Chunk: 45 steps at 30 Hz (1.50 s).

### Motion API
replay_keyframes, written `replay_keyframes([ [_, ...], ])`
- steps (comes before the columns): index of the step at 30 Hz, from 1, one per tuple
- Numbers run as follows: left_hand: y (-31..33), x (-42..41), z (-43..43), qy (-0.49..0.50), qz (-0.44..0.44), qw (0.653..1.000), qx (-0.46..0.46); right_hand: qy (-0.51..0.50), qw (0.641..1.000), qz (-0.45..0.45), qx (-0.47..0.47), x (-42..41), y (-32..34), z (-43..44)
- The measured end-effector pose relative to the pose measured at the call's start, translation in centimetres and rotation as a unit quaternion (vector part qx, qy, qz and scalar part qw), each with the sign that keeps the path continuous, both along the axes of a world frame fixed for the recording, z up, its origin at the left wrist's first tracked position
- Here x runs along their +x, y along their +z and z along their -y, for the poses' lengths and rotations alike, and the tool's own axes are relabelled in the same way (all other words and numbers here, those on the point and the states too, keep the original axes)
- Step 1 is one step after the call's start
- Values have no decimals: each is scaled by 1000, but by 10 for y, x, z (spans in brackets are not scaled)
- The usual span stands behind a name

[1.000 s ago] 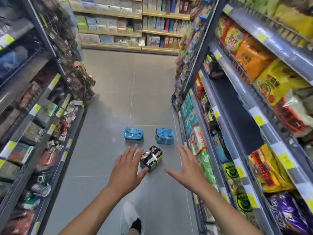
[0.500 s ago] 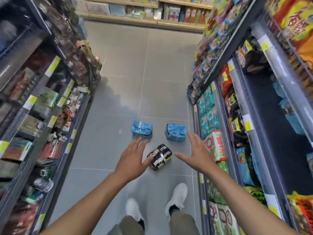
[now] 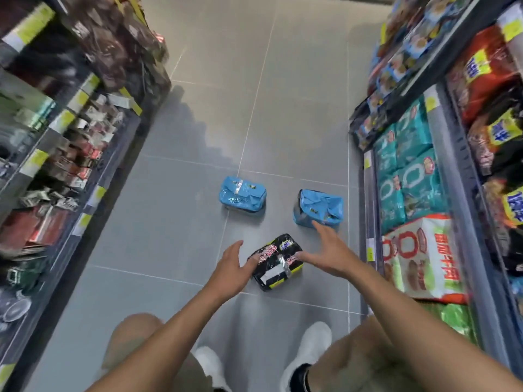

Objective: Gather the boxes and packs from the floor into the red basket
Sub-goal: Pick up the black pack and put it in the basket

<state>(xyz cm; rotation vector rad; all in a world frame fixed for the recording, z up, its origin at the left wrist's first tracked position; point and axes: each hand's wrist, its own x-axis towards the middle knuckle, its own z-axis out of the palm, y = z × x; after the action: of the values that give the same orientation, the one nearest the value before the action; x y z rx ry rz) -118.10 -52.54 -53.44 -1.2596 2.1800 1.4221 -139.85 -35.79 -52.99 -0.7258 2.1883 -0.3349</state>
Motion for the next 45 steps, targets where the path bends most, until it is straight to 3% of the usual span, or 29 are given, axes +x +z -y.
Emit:
replay_keyframes([
  [3,-95,-17,-6,114,15,989,89,-13,999,35,29,-17,-112,10],
  [7,-206,-33,-15,271,23,937,218,-104,989,101,32,-42,-230,38],
  [11,-303,-34,-21,387,42,854,345,-279,927,244,58,-62,-316,51],
  [13,-343,-39,-23,415,18,817,401,-317,898,297,74,-73,-355,50],
  [19,-408,-56,-33,526,-73,709,464,-338,830,442,35,-74,-425,44],
  [23,-424,-58,-33,541,-96,701,454,-344,817,463,18,-74,-431,40],
  [29,-420,-61,-24,519,-124,719,445,-348,811,471,-8,-61,-420,40],
  [34,-382,-57,-15,502,-133,721,459,-369,801,471,-8,-46,-387,40],
  [40,-274,-39,-3,476,-120,730,475,-384,796,469,9,-21,-286,41],
  [45,-139,-22,12,465,-97,749,462,-397,783,479,15,2,-147,47],
])
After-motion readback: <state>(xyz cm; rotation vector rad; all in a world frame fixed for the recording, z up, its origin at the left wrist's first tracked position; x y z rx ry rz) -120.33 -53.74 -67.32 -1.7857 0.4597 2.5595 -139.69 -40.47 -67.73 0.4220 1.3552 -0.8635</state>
